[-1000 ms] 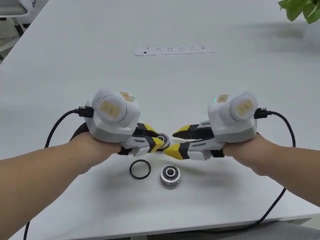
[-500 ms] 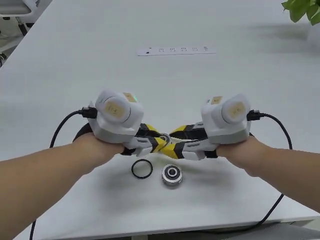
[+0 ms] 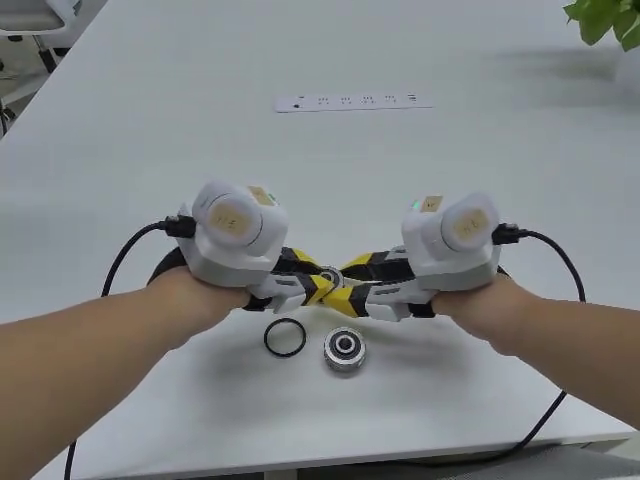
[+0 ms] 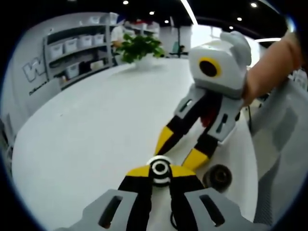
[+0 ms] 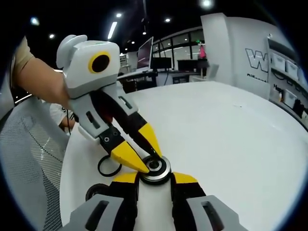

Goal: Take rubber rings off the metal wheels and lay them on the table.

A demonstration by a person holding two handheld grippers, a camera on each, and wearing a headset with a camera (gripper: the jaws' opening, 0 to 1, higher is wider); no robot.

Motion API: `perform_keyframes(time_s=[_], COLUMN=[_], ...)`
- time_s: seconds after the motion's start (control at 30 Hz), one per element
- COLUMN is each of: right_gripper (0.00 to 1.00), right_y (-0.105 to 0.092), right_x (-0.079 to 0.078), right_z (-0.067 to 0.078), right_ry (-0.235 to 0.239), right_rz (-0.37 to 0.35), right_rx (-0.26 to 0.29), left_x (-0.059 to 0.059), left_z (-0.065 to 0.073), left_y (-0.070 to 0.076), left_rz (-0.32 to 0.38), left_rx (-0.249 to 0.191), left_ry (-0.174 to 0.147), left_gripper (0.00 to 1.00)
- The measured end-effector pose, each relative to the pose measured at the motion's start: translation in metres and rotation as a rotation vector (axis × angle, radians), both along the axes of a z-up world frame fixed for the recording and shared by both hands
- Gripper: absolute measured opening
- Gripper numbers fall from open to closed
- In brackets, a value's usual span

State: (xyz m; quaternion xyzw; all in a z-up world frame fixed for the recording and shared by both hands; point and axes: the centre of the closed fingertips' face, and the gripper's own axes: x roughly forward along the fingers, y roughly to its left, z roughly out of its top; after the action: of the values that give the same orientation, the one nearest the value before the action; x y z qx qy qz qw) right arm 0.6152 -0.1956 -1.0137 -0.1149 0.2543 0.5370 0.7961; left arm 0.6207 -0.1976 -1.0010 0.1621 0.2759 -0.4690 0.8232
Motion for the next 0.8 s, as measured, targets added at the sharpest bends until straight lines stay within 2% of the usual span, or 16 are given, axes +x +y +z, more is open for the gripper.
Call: perform_keyframes(time_s=[0.8], right_gripper=[0.18], right_y=[-0.0055], right_x=[-0.0024], right_z=[-0.0009], right_ry=[0.000], right_rz=[0.007], right_rx=[0.004], left_x=[0.0013], left_z=[-0.0002], left_y=[-0.0001], left_rz=[0.012], left_rx=[-0.011], left_ry=[0.005], left_gripper=[0.13])
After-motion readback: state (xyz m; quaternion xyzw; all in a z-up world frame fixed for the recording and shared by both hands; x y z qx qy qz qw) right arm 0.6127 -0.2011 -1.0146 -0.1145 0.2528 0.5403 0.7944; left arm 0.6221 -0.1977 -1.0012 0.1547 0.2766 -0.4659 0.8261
